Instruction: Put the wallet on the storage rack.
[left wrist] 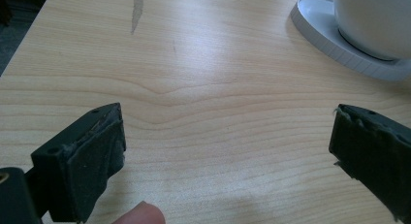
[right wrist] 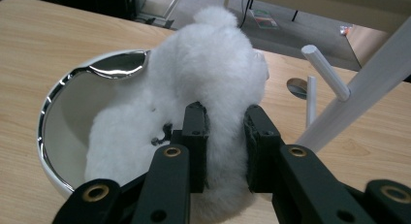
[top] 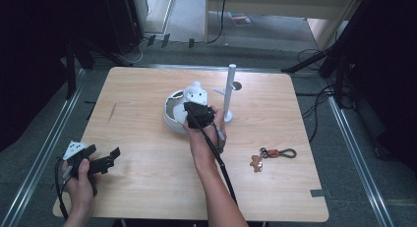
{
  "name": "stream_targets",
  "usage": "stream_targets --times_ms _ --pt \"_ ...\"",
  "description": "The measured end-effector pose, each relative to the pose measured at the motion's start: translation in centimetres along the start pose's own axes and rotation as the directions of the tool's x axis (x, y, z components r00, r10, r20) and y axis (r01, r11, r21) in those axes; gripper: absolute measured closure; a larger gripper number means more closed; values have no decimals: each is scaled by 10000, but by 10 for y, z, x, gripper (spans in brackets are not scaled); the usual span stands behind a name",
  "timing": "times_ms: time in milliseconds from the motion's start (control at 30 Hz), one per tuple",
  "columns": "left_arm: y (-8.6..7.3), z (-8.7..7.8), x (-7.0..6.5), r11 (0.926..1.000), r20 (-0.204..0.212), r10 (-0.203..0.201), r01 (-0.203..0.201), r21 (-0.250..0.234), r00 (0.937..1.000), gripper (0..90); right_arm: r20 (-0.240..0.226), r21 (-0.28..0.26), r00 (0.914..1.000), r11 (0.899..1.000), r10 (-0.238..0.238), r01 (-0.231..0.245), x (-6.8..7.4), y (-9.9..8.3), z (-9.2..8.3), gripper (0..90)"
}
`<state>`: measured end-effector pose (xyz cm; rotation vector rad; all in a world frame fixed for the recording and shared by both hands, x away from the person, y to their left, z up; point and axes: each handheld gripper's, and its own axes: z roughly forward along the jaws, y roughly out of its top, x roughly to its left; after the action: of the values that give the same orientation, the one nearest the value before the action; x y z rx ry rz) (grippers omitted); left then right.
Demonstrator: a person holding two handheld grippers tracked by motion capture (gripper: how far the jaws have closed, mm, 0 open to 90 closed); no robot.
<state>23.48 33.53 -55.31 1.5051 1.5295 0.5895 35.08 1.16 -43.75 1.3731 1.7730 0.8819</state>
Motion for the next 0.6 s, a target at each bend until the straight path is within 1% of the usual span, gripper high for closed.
stream_targets --times_ms 33,100,267,300,333,400,467,567,600 --pt "0 0 0 10000 5 -8 8 -3 10000 5 -30 -7 10000 10000 70 -70 0 0 1 753" --pt "0 0 0 10000 6 -11 11 -1 10000 5 -252 -90 9994 9997 224 -227 0 -1 2 747" --pt "0 0 0 10000 2 37 -37 28 10000 5 -682 -191 9974 9995 237 -251 2 -3 3 717" --pt "0 0 0 10000 -3 47 -47 24 10000 5 -951 -282 9951 9992 263 -292 2 -4 3 710" --pt "0 0 0 10000 6 47 -47 28 10000 5 -1122 -328 9932 9988 321 -360 3 -4 2 708" --pt "0 0 0 10000 12 60 -60 33 10000 5 -1237 -350 9919 9989 280 -326 5 -6 2 703" --pt "0 0 0 10000 6 68 -68 48 10000 5 -1531 -330 9877 9988 304 -359 8 -7 2 697" --pt "0 0 0 10000 16 60 -60 63 10000 5 -1739 -120 9843 9994 293 -319 11 -11 5 694" --pt "0 0 0 10000 15 55 -55 60 10000 5 -1770 -165 9838 9994 280 -315 11 -12 6 693"
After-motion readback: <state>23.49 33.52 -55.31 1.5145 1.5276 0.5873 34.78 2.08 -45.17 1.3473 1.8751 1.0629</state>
